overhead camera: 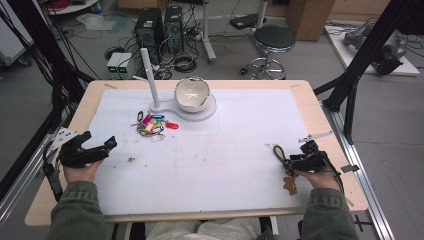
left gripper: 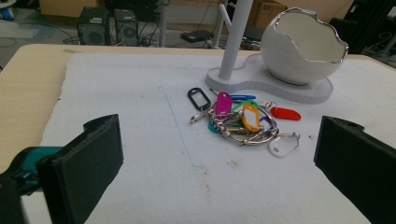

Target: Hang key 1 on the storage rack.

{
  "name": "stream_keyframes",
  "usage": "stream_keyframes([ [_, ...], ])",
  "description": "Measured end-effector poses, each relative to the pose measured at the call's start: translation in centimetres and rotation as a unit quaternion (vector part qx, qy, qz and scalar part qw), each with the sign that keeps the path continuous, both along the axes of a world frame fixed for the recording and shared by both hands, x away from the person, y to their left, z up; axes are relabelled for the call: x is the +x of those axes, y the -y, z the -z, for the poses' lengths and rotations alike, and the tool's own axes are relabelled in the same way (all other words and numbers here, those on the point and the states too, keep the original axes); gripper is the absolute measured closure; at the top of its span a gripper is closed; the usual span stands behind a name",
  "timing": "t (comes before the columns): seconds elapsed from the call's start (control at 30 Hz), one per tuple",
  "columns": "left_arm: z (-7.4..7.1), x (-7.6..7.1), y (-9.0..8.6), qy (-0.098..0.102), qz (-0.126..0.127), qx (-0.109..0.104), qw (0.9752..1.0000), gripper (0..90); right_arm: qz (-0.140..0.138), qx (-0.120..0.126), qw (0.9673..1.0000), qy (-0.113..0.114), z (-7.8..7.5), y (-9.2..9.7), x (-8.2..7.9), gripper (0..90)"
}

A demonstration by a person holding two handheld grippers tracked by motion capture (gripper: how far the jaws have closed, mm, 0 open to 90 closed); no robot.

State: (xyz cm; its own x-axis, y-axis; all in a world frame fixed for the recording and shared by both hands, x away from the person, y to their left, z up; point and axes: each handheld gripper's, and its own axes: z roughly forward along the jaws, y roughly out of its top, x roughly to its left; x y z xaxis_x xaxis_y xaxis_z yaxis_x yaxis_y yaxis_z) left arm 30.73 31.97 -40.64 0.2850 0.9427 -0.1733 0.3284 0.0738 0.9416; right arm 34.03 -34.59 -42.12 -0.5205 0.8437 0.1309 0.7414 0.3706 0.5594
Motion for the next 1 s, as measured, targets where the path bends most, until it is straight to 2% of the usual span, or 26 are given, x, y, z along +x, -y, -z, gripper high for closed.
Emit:
stream_keyframes([
  [0.03, 0.0, 0.0, 0.0, 0.0, 0.0, 0.0, 1.0, 1.8, -0.008, 0.001, 0.9999, -0.01, 0.1, -0.1, 0.1, 60.9],
  [0.07, 0.0, 0.0, 0.0, 0.0, 0.0, 0.0, 1.0, 1.8, -0.008, 0.001, 0.9999, -0.01, 0.1, -0.1, 0.1, 60.9],
  [0.1, 0.0, 0.0, 0.0, 0.0, 0.0, 0.0, 1.0, 1.8, -0.008, -0.003, 0.9999, -0.009, 0.1, -0.2, 0.0, 67.2],
  [0.13, 0.0, 0.0, 0.0, 0.0, 0.0, 0.0, 1.0, 1.8, -0.008, -0.003, 0.9999, -0.009, 0.1, -0.2, 0.0, 67.2],
  [0.2, 0.0, 0.0, 0.0, 0.0, -0.001, 0.0, 1.0, 1.8, -0.015, -0.004, 0.9998, -0.009, 0.0, -0.2, 0.1, 73.7],
  [0.27, 0.0, 0.0, 0.0, 0.0, -0.001, 0.001, 1.0, 1.8, -0.017, -0.006, 0.9998, -0.01, -0.1, -0.3, 0.0, 75.3],
  [0.37, 0.0, 0.0, 0.0, 0.0, -0.001, 0.0, 1.0, 1.8, -0.013, -0.01, 0.9999, 0.0, -0.3, -0.4, -0.1, 75.9],
  [0.43, 0.0, 0.0, 0.0, 0.001, -0.001, 0.0, 1.0, 1.8, -0.01, 0.005, 0.9999, 0.008, -0.7, -0.2, -0.1, 76.1],
  [0.77, 0.0, 0.0, 0.0, 0.0, 0.0, 0.0, 1.0, 1.8, -0.003, 0.032, 0.9994, 0.012, -1.2, -0.2, -0.2, 76.1],
  [1.0, 0.0, 0.0, 0.0, 0.0, 0.001, 0.0, 1.0, 1.8, -0.004, 0.064, 0.9977, 0.023, -1.9, -0.2, -0.3, 76.1],
])
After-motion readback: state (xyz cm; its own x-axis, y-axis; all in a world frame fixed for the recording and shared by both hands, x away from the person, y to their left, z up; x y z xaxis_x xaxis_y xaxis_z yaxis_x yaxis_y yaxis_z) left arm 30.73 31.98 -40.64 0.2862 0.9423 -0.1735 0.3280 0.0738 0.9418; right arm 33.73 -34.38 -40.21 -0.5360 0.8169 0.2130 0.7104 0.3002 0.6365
